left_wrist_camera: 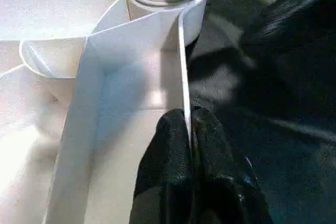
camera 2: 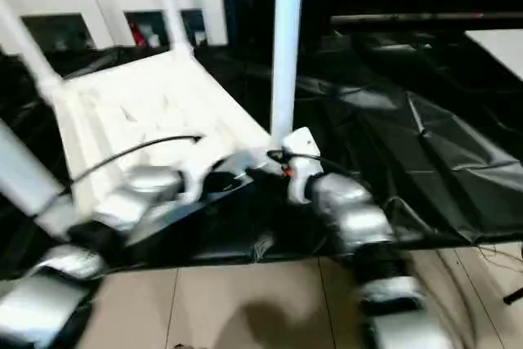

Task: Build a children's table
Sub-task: Rotate leg to tighten

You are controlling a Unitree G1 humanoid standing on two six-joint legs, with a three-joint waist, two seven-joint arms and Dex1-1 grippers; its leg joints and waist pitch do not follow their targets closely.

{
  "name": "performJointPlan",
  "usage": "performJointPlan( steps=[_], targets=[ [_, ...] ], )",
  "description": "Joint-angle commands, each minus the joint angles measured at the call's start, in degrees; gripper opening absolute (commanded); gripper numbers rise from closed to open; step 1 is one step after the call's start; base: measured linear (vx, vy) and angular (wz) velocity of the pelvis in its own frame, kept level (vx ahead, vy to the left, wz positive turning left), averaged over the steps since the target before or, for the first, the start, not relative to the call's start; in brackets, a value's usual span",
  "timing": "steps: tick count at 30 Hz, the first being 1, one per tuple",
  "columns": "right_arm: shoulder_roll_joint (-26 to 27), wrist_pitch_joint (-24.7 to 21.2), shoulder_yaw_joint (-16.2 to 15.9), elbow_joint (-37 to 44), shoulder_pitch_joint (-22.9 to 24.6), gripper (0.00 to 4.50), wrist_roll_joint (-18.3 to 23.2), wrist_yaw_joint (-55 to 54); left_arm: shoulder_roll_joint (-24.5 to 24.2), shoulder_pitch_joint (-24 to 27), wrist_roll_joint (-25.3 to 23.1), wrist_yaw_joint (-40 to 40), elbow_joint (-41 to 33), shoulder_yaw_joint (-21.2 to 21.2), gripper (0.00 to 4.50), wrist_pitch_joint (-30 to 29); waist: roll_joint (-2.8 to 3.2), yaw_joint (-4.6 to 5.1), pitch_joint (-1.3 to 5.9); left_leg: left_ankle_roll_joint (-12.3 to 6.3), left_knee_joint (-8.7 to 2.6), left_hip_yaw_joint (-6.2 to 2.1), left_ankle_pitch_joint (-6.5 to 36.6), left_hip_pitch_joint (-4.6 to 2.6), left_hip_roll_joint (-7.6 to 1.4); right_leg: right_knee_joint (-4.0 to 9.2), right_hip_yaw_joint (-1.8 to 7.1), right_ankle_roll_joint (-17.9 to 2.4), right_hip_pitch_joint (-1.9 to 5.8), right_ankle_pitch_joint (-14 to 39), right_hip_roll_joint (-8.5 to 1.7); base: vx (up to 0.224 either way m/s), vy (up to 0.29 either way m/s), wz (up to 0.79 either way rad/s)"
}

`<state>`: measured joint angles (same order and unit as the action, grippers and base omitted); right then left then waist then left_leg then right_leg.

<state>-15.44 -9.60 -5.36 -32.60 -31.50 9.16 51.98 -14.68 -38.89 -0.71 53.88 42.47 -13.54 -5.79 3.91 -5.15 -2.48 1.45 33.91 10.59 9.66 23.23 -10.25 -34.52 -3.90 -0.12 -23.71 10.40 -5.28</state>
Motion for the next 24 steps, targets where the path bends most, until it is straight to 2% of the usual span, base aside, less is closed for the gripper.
performJointPlan(
  steps=[1,3,4,6,8,9,10,11,13,14,16,24],
  targets=[
    [-6.1,-0.5,2.2,2.6,0.1,3.39,-0.1,2.3,-2.7,2.8,1.5,8.1,-2.7,-1.5,0.00,0.2,-1.36,-0.54,4.91,-9.73,-2.26,-0.78,1.0,-1.09,-2.66,1.68,1.86,-17.3,3.32,-8.2,-3.29,0.000,0.000,0.00],
    [-7.6,-1.1,1.8,3.8,0.7,3.39,0.2,4.2,-3.3,3.2,1.6,9.0,-3.3,-1.5,0.00,-0.1,-1.16,-0.89,4.77,-10.62,-2.16,-0.75,1.3,-1.03,-2.80,1.70,1.82,-17.3,3.08,-7.2,-3.24,0.000,0.000,0.00],
    [-9.3,-2.4,1.2,5.8,1.8,3.69,0.9,7.0,-3.8,3.5,1.6,9.7,-3.6,-1.1,0.00,-0.3,-1.18,-1.06,4.62,-10.43,-2.23,-0.74,2.7,-1.03,-2.91,1.95,1.84,-16.9,2.93,-4.5,-3.25,0.000,0.000,0.00],
    [-10.6,-3.3,0.9,7.2,2.7,3.69,1.3,8.7,-4.2,3.7,1.5,9.8,-3.9,-1.0,0.00,-0.1,-1.19,-1.40,4.36,-9.30,-2.44,-0.80,5.0,-1.03,-3.09,2.32,1.94,-16.1,2.88,0.2,-3.37,0.000,0.000,0.00],
    [-12.6,-4.6,1.1,8.2,3.6,3.91,1.5,10.0,-5.2,4.3,2.0,10.5,-5.1,-0.9,0.00,-0.6,-1.13,-1.54,3.88,-6.34,-3.03,-0.80,10.2,-1.40,-3.17,3.17,2.07,-14.7,2.56,8.1,-3.36,0.000,0.000,0.00],
    [-13.1,-4.1,1.1,8.1,3.6,3.91,1.1,9.8,-5.5,4.5,2.3,11.0,-5.7,-1.0,0.00,-0.9,-1.17,-1.49,3.75,-5.52,-3.18,-0.82,11.4,-1.44,-3.16,3.38,2.11,-14.3,2.54,10.0,-3.37,0.000,0.000,0.00],
    [-13.6,-3.1,1.0,7.9,3.6,4.10,0.4,9.2,-5.8,4.9,2.8,11.7,-6.6,-1.1,0.00,-1.2,-1.05,-1.25,3.44,-3.61,-3.62,-0.94,13.5,-1.45,-3.16,3.79,2.21,-13.3,2.59,13.7,-3.51,0.000,0.000,0.00],
    [-13.8,-2.8,1.0,7.8,3.6,4.14,0.2,8.9,-5.9,5.0,3.0,12.1,-6.9,-1.2,0.00,-1.2,-1.21,-1.16,3.30,-2.07,-3.81,-0.85,15.5,-1.67,-2.99,4.11,2.30,-12.4,2.62,17.0,-3.54,0.000,0.000,0.00],
    [-14.4,-2.5,0.9,8.0,3.7,4.28,-0.4,8.7,-6.4,5.3,3.0,13.1,-7.7,-1.7,0.00,-2.0,-1.34,-1.07,3.14,-0.88,-3.99,-0.79,17.6,-2.05,-2.92,4.50,2.48,-11.1,2.47,20.5,-3.58,0.000,0.000,0.00],
    [-14.7,-2.6,0.9,8.3,3.8,4.28,-0.4,8.7,-6.6,5.5,2.8,13.4,-7.9,-1.9,0.00,-1.9,-1.25,-1.09,3.23,-0.65,-4.03,-0.80,17.7,-2.26,-2.99,4.59,2.57,-10.8,2.38,20.7,-3.63,0.000,0.000,0.00],
    [-15.6,-3.0,1.3,9.1,4.1,4.28,0.1,9.1,-6.9,6.0,2.7,14.1,-8.7,-2.1,0.00,-1.5,-1.28,-1.14,3.38,-0.87,-4.04,-0.87,16.4,-2.06,-3.08,4.33,2.57,-11.1,2.56,18.1,-3.56,0.000,0.000,0.00],
    [-13.7,-3.2,-0.6,9.1,3.8,4.28,1.0,10.7,-6.6,6.8,3.5,14.8,-10.9,-2.4,0.00,-1.9,-1.35,-1.42,3.88,-3.78,-3.30,-0.54,10.7,-1.69,-2.97,3.21,2.40,-14.0,2.81,8.3,-3.36,0.000,0.000,0.00]
  ],
)
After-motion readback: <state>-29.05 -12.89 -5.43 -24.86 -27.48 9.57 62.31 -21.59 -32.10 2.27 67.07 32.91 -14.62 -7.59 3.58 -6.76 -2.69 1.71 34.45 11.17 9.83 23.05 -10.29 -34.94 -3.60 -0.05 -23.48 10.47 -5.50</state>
